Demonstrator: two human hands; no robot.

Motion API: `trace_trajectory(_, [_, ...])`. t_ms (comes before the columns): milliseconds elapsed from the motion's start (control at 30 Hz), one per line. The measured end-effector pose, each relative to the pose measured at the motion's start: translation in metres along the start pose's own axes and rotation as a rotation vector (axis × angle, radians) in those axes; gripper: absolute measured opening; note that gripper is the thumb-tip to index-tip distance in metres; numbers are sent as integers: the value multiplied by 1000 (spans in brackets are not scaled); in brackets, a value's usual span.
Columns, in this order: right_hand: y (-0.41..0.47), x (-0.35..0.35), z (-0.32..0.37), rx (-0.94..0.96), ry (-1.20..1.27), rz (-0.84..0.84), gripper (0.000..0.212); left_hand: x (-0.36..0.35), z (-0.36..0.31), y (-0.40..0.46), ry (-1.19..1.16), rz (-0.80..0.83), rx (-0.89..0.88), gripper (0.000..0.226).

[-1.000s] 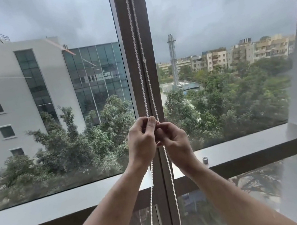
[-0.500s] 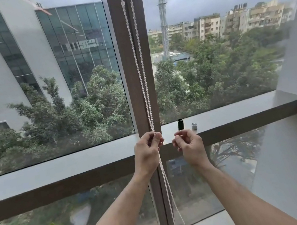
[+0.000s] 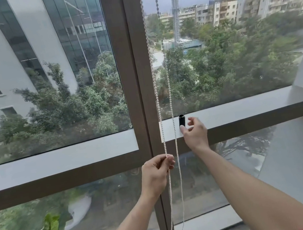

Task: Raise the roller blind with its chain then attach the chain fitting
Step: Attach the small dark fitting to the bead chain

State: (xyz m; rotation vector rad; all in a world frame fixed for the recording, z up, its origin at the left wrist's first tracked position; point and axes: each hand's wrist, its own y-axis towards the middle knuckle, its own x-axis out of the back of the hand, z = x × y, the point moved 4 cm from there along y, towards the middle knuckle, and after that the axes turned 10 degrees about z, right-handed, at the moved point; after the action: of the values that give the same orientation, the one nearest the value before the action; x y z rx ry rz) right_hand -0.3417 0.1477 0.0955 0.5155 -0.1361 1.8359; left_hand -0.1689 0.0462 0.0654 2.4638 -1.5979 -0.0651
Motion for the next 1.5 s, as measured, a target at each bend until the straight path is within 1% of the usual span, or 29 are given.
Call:
trace_trajectory(67, [12,-4,-1,-29,-53,27,48,-3,4,-6,-16,11,5,21])
trace_trajectory(133, [23,-9,-2,-36,-106,48,50,-5,8,-11,-34,20,11,22])
trace_trajectory(233, [35,-16,-1,-39,-168,73,44,-8,13,-19,-70,35,32,20])
trace_trajectory(333, [44,-18,-5,-65,-166,58,38,-10,17,-24,-98,41,41,18])
trace_trajectory(467, [42,-17,-10,-52,-84,32,30,-10,19,-25,-95,24,35,15])
trace_trajectory(567, [26,-16,-11,30,17,14,26,-10,22,-23,-47,19,18,10])
trace_trajectory(667, [-2,-14,-12,128,141,8,24,-9,23,-24,-14,-20,-8,5])
trace_trajectory(733, [-26,-15,-15,182,200,68,22,-6,23,-25,41,-62,-48,6])
trace_trajectory(833, [-61,-16,-23,232,246,185,25,-2,23,-28,125,-120,-73,21])
trace_trajectory(900, [-80,-17,-32,215,239,280,26,0,25,-30,116,-152,-57,31])
trace_trajectory(1000, [-101,-19,-45,177,207,407,27,1,27,-35,108,-194,-56,30])
trace_trajectory(1067, [-111,-18,-48,181,208,449,28,1,29,-38,146,-203,-90,32])
trace_trajectory(1200, [-120,-15,-50,181,252,489,29,-3,30,-44,176,-149,-134,19])
trace_trajectory(1400, [-127,-12,-49,156,387,568,21,-3,22,-54,166,-57,-204,31])
trace_trajectory(1500, [-130,-12,-49,136,426,605,17,-2,20,-59,142,5,-199,35])
